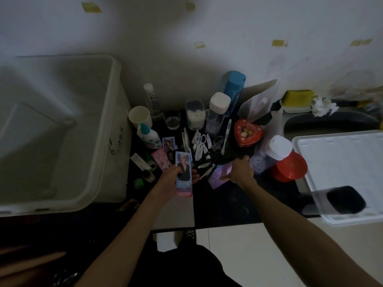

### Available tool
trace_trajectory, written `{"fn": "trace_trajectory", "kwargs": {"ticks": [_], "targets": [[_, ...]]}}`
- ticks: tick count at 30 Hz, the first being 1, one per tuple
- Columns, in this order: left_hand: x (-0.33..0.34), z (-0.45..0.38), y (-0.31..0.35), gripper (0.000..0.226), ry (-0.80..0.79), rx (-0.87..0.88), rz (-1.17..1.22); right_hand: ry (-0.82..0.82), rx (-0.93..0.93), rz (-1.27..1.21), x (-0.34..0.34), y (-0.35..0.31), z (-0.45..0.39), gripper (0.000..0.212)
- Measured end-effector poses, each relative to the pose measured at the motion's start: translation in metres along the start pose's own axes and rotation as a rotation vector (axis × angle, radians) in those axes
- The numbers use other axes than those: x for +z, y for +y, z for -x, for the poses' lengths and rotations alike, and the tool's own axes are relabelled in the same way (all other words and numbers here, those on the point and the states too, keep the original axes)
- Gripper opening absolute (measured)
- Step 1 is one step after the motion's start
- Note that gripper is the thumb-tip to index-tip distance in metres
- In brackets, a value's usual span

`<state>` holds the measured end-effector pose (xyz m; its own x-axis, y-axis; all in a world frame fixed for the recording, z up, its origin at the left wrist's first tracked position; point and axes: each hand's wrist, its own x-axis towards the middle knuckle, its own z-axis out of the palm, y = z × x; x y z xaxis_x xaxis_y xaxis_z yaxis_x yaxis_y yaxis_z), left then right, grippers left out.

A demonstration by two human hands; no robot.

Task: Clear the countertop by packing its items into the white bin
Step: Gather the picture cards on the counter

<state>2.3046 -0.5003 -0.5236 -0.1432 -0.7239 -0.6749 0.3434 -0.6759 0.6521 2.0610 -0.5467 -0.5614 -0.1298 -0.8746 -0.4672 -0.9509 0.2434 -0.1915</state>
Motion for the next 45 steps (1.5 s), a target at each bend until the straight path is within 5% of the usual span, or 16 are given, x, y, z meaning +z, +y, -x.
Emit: {"fn": "trace_trajectory", "kwargs": {"ticks": [5, 12, 16, 21, 25, 28, 31, 34, 36, 41, 45], "targets": [[-0.001, -0.001, 0.001, 0.036, 0.042, -0.01, -0.024, 0.09, 0.023, -0.01, 0.004, 0.001, 0.01, 0.088], [0.002, -0.004, 0.006, 0.041, 0.032, 0.079, -0.078, -0.057, 0.117, -0.156, -0.023, 0.007, 0.027, 0.026], [0.007, -0.006, 0.006, 0.043, 0.024, 0.073, -0.102, 0.078, -0.095, 0.037, -0.058, 0.004, 0.044, 0.029], [0.02, -0.003, 0.008, 0.041, -0.041, 0.019, -0.038, 0.101, -0.461, -0.254, -0.107, -0.01, 0.055, 0.015], [0.028, -0.004, 0.008, 0.043, -0.04, -0.054, 0.138, -0.131, -0.677, -0.151, -0.116, -0.029, 0.045, 0.025], [0.036, 0.002, 0.009, 0.052, -0.087, -0.171, 0.165, -0.149, -0.698, -0.078, -0.098, -0.044, 0.035, 0.034], [0.038, 0.006, 0.006, 0.047, -0.177, -0.114, 0.026, -0.069, -0.585, -0.23, -0.075, -0.049, 0.028, 0.041], [0.026, 0.004, 0.004, 0.034, -0.132, -0.007, -0.04, 0.144, -0.368, -0.48, -0.05, -0.042, 0.023, 0.023], [0.016, 0.004, 0.004, 0.041, -0.09, -0.014, -0.029, 0.19, -0.194, -0.414, -0.031, -0.024, 0.018, 0.022], [0.0, 0.008, 0.001, 0.041, -0.003, -0.053, 0.08, 0.02, -0.158, -0.181, 0.012, 0.015, 0.023, 0.077], [-0.001, 0.018, 0.003, 0.02, 0.038, -0.076, 0.213, 0.106, -0.182, -0.151, 0.023, 0.022, 0.025, 0.07]]}}
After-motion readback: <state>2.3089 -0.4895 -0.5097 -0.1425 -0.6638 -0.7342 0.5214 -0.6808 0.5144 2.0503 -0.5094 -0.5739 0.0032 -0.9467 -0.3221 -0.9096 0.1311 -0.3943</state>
